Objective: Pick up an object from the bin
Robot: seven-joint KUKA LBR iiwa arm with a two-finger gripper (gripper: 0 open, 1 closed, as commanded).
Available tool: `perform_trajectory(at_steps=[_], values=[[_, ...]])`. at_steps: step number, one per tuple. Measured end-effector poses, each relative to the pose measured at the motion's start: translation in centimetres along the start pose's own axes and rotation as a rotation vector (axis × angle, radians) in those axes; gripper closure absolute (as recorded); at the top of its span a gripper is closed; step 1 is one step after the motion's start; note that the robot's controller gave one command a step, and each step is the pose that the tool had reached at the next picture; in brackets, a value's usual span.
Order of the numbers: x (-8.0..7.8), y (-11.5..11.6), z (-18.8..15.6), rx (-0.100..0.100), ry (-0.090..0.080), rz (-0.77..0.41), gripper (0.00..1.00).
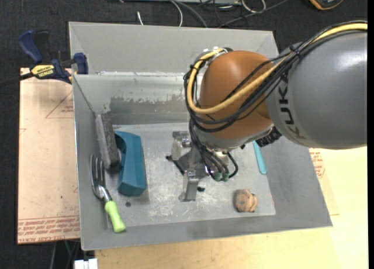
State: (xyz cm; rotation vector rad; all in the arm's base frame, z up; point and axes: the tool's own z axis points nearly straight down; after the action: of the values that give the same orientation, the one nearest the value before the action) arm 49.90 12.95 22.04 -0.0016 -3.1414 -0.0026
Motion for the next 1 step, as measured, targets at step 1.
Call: perform_trajectory(at_steps=[1], values=[[0.0,0.0,0.0,0.0,0.0,0.0,0.0]])
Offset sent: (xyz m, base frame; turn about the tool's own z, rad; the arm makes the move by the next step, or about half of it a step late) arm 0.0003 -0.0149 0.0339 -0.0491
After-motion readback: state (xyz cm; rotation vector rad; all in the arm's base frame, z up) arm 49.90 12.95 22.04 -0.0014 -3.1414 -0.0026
